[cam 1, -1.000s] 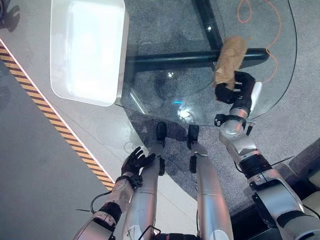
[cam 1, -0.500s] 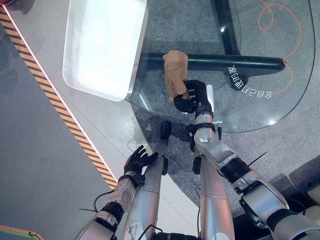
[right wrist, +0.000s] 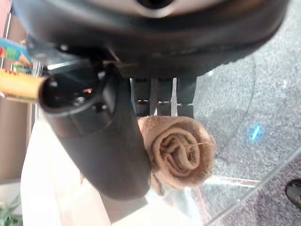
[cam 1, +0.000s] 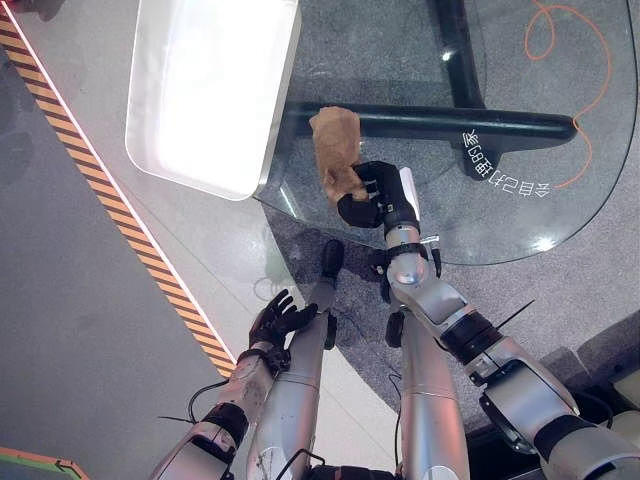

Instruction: Wipe the table with a cloth and put it in the basket.

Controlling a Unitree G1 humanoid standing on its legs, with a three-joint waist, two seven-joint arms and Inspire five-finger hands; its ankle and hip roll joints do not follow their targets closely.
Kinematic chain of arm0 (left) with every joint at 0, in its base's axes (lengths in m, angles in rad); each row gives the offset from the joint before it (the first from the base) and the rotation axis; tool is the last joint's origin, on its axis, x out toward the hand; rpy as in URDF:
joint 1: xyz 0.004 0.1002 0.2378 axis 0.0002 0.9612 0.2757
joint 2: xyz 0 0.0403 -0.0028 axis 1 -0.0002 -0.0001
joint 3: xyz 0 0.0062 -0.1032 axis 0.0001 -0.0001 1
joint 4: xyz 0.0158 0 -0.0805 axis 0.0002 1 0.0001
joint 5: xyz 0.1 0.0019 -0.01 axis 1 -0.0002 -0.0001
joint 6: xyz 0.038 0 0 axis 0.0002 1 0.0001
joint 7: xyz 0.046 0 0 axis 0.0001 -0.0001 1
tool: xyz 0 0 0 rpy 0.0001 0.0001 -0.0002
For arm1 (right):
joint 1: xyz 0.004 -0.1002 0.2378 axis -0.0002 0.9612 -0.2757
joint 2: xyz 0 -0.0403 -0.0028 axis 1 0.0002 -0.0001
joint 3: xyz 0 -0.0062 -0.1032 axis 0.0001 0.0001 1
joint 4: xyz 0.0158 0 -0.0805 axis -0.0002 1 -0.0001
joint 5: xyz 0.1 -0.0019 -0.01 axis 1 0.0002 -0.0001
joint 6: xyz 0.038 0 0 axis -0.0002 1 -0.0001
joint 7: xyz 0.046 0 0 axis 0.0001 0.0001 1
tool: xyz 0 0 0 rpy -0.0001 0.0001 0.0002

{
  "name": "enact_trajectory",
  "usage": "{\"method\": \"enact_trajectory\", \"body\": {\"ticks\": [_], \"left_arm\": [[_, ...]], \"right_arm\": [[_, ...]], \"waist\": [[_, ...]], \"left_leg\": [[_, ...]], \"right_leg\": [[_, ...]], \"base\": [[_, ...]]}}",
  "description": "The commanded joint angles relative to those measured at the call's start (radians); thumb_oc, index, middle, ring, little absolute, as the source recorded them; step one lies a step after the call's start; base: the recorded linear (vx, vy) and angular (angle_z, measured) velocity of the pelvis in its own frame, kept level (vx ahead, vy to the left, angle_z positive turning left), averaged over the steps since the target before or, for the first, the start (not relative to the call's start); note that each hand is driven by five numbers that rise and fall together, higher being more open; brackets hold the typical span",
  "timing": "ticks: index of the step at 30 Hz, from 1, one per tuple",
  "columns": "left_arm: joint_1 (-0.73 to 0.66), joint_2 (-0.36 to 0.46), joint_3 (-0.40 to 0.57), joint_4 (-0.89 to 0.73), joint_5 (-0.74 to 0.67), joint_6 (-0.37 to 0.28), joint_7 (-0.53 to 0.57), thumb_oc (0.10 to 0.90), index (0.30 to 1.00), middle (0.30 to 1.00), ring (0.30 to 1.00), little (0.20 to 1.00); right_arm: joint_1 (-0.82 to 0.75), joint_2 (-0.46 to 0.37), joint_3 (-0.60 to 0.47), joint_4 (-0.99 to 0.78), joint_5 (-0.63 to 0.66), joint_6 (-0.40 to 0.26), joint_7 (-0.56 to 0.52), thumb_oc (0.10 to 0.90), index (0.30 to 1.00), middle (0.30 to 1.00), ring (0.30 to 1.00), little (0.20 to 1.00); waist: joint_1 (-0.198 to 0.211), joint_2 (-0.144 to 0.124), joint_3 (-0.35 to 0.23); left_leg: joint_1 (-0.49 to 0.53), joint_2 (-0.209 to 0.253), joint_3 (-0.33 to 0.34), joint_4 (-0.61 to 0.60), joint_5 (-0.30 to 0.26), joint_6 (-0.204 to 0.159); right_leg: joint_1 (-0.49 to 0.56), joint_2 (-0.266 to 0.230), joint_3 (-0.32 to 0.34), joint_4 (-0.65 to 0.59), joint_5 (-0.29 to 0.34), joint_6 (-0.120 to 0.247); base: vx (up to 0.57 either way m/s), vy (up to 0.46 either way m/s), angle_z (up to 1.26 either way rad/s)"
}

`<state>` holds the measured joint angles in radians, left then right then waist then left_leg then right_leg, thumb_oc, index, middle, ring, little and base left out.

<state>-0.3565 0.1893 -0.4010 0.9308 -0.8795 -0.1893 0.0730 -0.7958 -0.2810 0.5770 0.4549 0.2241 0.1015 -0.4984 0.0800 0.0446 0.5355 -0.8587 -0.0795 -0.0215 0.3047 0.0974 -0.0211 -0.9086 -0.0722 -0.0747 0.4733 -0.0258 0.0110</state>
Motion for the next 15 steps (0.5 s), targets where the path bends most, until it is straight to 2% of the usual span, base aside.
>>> {"method": "enact_trajectory", "body": {"ticks": [1,6,10,15], "left_arm": [[0.097,-0.059,-0.056,0.008,0.008,0.008,-0.009,0.800,0.900,0.900,0.900,0.900],[0.102,-0.048,-0.052,0.014,0.015,0.030,-0.010,0.800,0.900,0.900,0.900,0.900],[0.111,-0.040,-0.052,0.019,0.014,0.024,-0.025,0.800,0.900,0.900,0.900,0.900],[0.106,-0.041,-0.054,0.015,0.009,0.016,-0.021,0.800,0.900,0.900,0.900,0.900]], "right_arm": [[-0.051,0.032,0.091,-0.148,-0.028,-0.068,0.090,0.100,0.300,0.300,0.300,0.200],[-0.061,0.015,0.102,-0.156,-0.034,-0.070,0.179,0.100,0.300,0.300,0.300,0.200],[-0.068,0.003,0.103,-0.152,-0.018,-0.072,0.161,0.100,0.300,0.300,0.300,0.200],[-0.072,-0.005,0.073,-0.128,0.043,-0.090,0.073,0.100,0.300,0.300,0.300,0.200]], "waist": [[0.012,0.035,-0.015],[0.015,0.033,-0.015],[0.017,0.033,-0.015],[0.015,0.034,-0.015]], "left_leg": [[-0.024,-0.054,0.037,0.121,-0.107,0.062],[-0.023,-0.054,0.035,0.121,-0.105,0.060],[-0.024,-0.053,0.038,0.124,-0.106,0.061],[-0.029,-0.048,0.041,0.125,-0.108,0.062]], "right_leg": [[-0.007,0.006,-0.031,-0.064,0.060,0.034],[-0.006,0.005,-0.034,-0.063,0.061,0.037],[-0.008,0.005,-0.035,-0.060,0.061,0.036],[-0.014,0.007,-0.033,-0.054,0.059,0.034]], "base": [[0.00,0.000,0.00],[0.01,-0.026,0.04],[0.00,-0.010,0.02],[0.00,0.000,0.00]]}}
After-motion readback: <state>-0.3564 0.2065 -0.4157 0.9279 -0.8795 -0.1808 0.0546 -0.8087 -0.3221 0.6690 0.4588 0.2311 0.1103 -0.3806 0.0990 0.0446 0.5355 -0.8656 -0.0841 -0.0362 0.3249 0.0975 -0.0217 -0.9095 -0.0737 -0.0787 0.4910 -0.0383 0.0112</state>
